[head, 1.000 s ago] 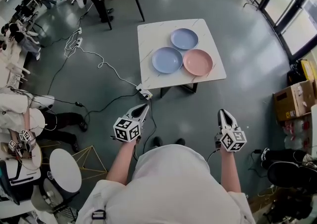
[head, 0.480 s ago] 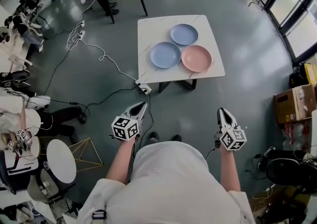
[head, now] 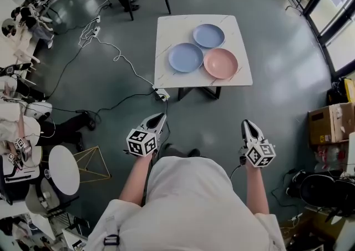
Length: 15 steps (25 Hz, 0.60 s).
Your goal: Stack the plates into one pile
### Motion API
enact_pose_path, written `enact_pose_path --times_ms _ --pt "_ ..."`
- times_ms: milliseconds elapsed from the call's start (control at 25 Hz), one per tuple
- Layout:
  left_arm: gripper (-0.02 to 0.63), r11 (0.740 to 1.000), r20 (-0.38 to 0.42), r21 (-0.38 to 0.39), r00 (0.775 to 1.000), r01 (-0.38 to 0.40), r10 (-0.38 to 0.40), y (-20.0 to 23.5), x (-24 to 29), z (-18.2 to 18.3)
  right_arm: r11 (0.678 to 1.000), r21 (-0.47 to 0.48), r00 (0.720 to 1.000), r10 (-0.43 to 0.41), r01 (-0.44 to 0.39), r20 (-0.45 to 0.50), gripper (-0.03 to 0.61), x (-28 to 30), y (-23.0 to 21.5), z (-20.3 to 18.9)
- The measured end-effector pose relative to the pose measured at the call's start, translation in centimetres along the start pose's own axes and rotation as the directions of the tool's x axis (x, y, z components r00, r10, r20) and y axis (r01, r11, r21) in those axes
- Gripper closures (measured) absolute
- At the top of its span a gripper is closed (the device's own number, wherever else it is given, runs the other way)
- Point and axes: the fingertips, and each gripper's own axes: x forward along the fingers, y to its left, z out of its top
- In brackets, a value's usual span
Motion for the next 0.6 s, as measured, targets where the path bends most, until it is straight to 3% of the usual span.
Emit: enact_pose_path --times_ms 600 --pt "0.595 1.000 -0.013 0.017 1.000 -0.005 0.005 1.0 1.9 0.6 1.000 0.022 1.000 0.019 -0.019 -0.021 0.541 2.7 -0.7 -0.3"
